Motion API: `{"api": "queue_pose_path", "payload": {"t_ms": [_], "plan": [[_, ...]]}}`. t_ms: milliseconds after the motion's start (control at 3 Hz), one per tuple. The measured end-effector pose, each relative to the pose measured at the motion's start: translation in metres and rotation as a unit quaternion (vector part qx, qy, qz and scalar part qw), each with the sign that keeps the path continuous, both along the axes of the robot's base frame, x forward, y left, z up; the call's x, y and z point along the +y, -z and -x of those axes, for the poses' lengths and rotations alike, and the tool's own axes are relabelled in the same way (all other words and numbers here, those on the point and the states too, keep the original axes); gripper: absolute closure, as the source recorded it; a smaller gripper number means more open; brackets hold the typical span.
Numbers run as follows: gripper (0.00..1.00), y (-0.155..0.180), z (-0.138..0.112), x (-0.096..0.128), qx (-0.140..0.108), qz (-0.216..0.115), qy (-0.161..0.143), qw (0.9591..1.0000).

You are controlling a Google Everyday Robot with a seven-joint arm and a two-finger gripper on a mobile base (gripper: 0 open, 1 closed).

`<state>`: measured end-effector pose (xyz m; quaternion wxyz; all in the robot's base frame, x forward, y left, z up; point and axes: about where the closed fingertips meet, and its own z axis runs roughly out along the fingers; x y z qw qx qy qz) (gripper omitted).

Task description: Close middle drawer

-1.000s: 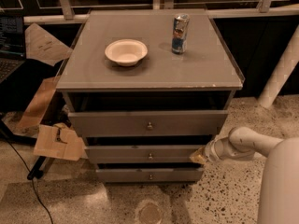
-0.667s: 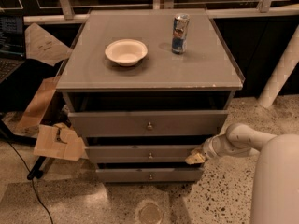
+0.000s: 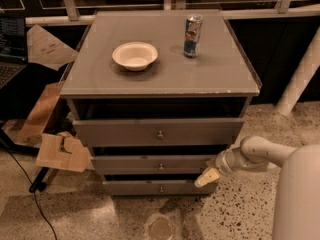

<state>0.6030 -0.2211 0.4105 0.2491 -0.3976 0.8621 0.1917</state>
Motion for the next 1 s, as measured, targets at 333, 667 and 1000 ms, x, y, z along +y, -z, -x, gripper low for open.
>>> {"api": "queue_pose_path", "payload": {"t_ms": [333,667,1000], "plan": [[0.0,0.0,0.006,0.002,0.0,0.0,0.0,1.0],[0.0,0.0,0.01,0.003,0.0,0.0,0.0,1.0],[0.0,0.0,0.016,0.004,0.0,0.0,0.0,1.0]]}}
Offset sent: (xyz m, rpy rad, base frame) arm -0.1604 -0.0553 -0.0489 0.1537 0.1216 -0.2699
